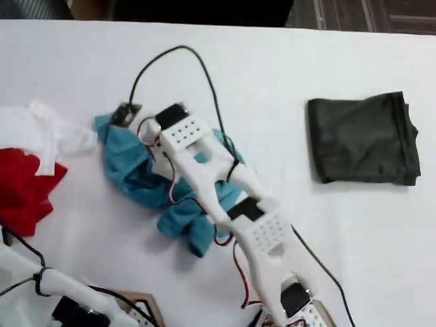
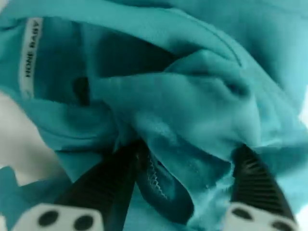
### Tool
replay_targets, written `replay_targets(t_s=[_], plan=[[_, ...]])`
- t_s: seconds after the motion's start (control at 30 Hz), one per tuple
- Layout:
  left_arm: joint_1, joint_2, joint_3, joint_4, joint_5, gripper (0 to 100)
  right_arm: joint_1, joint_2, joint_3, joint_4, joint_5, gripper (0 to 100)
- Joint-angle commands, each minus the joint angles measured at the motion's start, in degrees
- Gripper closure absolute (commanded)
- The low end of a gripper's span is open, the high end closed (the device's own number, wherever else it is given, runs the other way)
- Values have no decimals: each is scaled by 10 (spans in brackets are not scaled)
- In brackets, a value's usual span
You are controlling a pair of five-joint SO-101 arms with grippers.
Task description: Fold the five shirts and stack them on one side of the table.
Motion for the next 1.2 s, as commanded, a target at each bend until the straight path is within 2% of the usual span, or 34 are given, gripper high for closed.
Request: replay_targets(t_s=[0.0, 0.07, 0.13, 0.2, 0.53, 0.93, 1.03, 1.17], plan=[[-5, -11, -18, -15, -3, 732, 28, 4, -9, -22, -5, 851], [-3, -11, -18, -13, -1, 732, 54, 4, -10, -31, -5, 986], [1, -10, -17, -13, -1, 732, 82, 4, -33, -18, -5, 959], [9, -11, -4, -16, -2, 732, 115, 4, -69, 0, -5, 982], [64, -11, 60, -17, -2, 732, 262, 2, -309, 107, -1, 978], [89, -11, 63, -14, -3, 732, 371, -73, -305, 107, 0, 978], [91, -11, 63, -14, -1, 732, 386, -75, -277, 107, 0, 944], [115, -10, 71, -10, -2, 732, 407, -76, -255, 108, 0, 800]])
